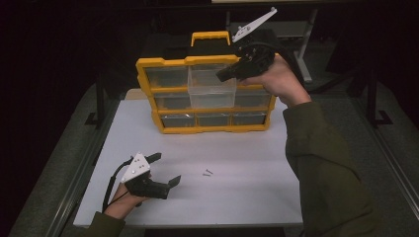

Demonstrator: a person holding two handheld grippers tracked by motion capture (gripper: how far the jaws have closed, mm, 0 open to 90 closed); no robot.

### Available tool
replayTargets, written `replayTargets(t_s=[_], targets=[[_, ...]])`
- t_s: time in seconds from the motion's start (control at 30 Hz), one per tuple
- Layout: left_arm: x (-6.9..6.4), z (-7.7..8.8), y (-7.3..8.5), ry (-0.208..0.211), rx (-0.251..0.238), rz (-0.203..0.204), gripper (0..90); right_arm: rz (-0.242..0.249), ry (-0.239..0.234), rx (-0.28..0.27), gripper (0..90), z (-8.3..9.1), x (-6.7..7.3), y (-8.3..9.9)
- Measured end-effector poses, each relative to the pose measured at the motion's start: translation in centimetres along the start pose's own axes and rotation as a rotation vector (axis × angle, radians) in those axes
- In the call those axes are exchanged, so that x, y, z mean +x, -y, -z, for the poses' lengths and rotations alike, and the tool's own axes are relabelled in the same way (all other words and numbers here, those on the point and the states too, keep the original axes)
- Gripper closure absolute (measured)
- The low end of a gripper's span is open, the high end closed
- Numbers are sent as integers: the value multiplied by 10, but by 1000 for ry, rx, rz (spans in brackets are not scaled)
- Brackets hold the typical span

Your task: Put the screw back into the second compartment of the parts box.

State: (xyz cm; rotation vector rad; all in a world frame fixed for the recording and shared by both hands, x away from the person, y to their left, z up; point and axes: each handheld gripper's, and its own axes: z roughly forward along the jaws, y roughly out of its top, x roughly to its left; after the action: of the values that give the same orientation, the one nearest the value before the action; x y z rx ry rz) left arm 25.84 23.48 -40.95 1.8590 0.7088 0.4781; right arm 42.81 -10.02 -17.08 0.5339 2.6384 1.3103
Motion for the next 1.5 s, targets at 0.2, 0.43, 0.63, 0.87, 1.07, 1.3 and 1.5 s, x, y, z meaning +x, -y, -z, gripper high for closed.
replayTargets(t_s=[0.2,0.43,0.63,0.87,1.07,1.3,1.5], targets=[[1,0,0,1,4,-7,0,-22,10,-17,892,14,1,4],[0,-1,0,4,-2,-3,0,-29,26,-35,892,30,0,11],[-1,-1,0,7,0,-2,0,-40,38,-40,892,37,-1,24],[-1,-1,0,6,0,-3,0,-43,45,-38,892,37,-1,36],[0,-1,0,7,-7,-3,0,-51,51,-28,892,33,2,49],[0,0,0,8,-11,1,0,-59,49,-13,891,25,6,66],[-1,0,0,6,-13,1,0,-73,46,-11,878,17,9,80]])
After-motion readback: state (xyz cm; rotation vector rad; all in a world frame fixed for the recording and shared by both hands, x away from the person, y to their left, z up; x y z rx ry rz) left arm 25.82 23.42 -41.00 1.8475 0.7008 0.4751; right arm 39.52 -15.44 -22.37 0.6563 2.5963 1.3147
